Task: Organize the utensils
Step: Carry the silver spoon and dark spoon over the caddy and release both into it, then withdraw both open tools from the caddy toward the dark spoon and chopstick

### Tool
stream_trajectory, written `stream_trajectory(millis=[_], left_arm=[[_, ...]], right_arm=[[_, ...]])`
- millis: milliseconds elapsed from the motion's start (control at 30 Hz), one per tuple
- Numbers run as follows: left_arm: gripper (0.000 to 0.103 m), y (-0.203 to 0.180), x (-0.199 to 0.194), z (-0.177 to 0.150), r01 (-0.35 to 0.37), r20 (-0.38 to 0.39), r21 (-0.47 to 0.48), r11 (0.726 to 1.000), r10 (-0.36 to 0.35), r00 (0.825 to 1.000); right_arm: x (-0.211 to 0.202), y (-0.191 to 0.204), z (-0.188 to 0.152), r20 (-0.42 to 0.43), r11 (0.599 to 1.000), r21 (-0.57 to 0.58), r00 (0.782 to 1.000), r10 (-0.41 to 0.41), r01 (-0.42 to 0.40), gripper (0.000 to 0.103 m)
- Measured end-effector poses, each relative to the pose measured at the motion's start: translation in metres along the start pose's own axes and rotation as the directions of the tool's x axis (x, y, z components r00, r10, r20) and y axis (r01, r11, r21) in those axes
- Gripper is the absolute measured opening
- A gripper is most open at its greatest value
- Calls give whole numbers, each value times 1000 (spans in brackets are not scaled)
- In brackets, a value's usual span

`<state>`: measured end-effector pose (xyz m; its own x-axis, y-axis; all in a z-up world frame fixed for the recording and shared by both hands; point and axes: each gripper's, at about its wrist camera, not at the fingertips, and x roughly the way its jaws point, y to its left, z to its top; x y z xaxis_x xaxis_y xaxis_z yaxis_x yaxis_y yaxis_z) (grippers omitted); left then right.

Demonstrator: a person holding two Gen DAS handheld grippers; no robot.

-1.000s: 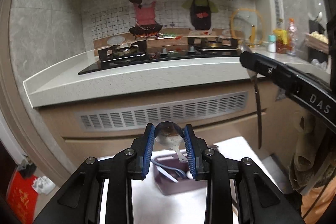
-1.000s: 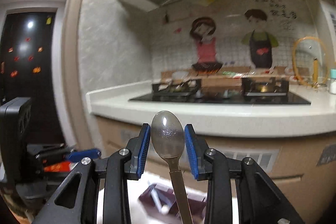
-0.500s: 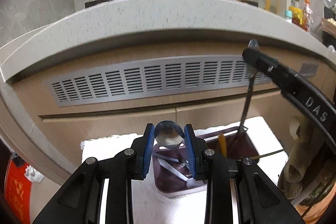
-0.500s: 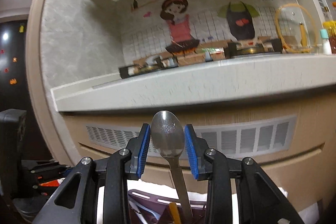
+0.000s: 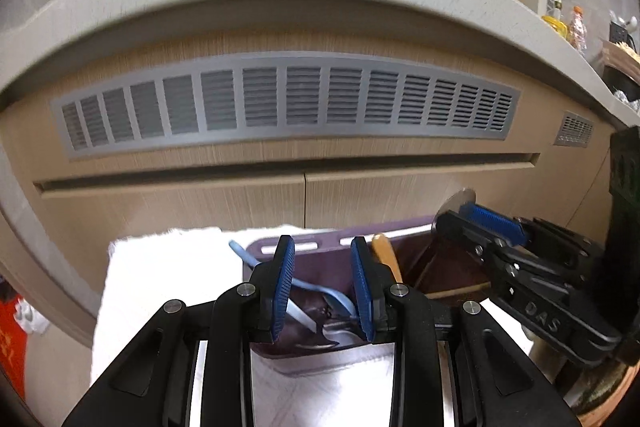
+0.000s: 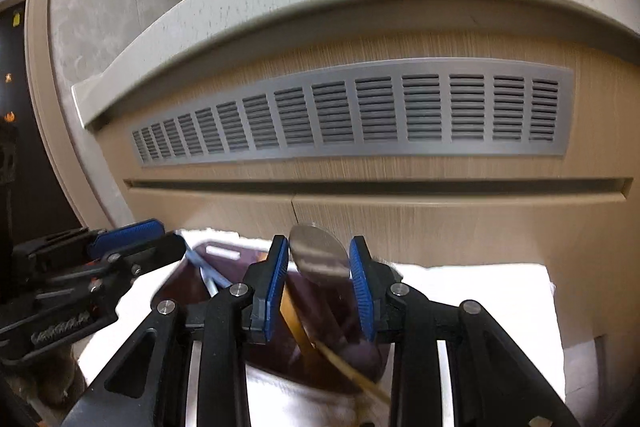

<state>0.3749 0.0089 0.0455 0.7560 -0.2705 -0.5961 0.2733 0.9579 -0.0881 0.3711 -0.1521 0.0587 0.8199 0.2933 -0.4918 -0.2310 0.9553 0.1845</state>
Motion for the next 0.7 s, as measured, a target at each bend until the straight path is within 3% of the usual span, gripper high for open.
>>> stream_trajectory(millis=[133, 200, 467, 700], left_arm=[[31, 4, -2, -8, -7, -15, -50, 999, 6, 1000], [38, 5, -10, -11, -17, -6, -64, 998, 16, 1000], [53, -9, -48, -33, -70, 1, -61, 996, 71, 998], [68, -31, -85, -69, -86, 30, -57, 995, 88, 996]], right_arm=[[1, 1, -10, -72, 1000, -26, 997, 8, -10, 28], [-3, 3, -12, -76, 999, -46, 997, -1, -3, 29], [-72, 7, -21, -22, 993, -121, 1000, -3, 1, 34], [-111, 9, -62, -90, 975, -222, 995, -38, 17, 36]])
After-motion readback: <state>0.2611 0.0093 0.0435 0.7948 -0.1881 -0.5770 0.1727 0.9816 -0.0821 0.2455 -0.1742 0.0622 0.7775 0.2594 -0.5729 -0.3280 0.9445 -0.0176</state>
